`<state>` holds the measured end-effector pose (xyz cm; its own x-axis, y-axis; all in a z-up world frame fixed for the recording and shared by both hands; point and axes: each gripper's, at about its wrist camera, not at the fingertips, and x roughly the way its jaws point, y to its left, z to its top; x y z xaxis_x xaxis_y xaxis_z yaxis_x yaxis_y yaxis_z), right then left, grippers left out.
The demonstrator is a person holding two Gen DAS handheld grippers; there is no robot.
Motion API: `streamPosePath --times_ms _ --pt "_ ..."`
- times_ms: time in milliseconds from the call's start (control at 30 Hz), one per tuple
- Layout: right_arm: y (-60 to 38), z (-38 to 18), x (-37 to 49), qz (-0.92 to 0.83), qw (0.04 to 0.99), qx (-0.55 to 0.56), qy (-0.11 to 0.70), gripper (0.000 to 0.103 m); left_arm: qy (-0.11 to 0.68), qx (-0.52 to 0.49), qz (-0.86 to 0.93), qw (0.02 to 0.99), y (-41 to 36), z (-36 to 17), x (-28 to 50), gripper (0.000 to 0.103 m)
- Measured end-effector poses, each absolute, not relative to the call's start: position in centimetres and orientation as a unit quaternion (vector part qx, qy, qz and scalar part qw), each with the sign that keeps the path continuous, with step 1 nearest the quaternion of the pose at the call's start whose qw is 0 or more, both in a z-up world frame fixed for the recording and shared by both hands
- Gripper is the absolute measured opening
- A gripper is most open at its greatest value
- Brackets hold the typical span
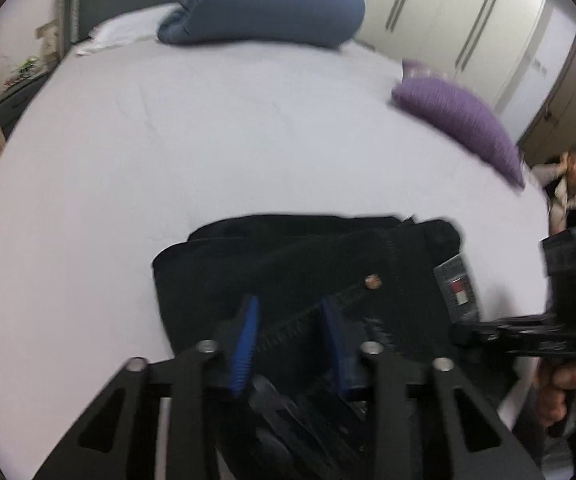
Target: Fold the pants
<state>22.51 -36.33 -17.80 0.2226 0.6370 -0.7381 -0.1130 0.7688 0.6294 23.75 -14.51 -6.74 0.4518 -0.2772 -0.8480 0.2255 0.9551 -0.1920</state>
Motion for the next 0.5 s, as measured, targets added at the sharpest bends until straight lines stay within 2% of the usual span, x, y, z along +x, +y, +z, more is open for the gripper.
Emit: streamPosePath --times_ms 67,100,400,500 --pt "-38.0 -17.8 22.4 0.251 0.747 0.234 0.57 0.0 0.524 -0.038 -0.143 0.839 -13.7 -8.0 23.9 0.013" --pt "-37.9 -17.9 22.4 0.248 0.748 0.234 0.57 0.0 0.518 -0.035 -0.143 0.843 -13.6 -7.7 22.9 0.011" --pt "-39.2 -17.4 22.2 0.245 0.752 0.235 0.564 0.0 0.407 0.192 -0.154 0.88 -19.2 -7.5 8.3 0.017" --pt "-39.6 -17.0 21.9 0.251 0.753 0.241 0.559 0.0 0.382 0.235 -0.168 0.878 -19.5 -7.8 6.7 0.017"
